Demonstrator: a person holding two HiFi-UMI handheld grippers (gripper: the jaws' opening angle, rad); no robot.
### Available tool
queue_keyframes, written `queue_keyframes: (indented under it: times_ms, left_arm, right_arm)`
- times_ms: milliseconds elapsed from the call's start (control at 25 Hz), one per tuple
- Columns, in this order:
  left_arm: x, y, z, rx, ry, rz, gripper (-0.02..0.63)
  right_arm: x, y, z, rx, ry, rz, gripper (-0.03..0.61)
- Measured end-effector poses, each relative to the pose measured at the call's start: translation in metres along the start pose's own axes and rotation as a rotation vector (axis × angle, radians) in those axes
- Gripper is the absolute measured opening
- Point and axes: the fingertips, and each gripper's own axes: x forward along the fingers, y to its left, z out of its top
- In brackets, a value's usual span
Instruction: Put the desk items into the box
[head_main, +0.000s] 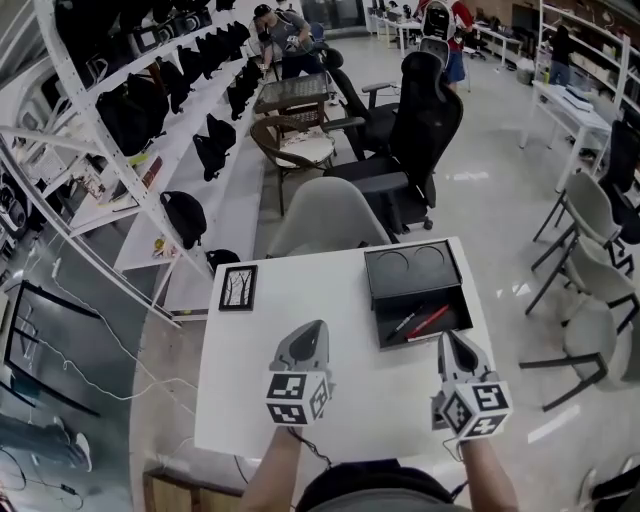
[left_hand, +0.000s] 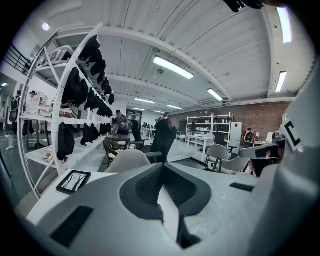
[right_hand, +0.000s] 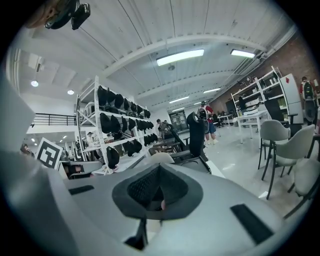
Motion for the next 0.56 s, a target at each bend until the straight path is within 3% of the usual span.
queue_keyframes:
  times_ms: [560]
  left_arm:
    - [-0.0068, -0.001, -0.0037, -0.012, -0.008, 0.004, 0.006]
  right_arm:
    - [-0.0012, 0.0054, -0.0006, -0.025, -0.007, 0.019, 0.003]
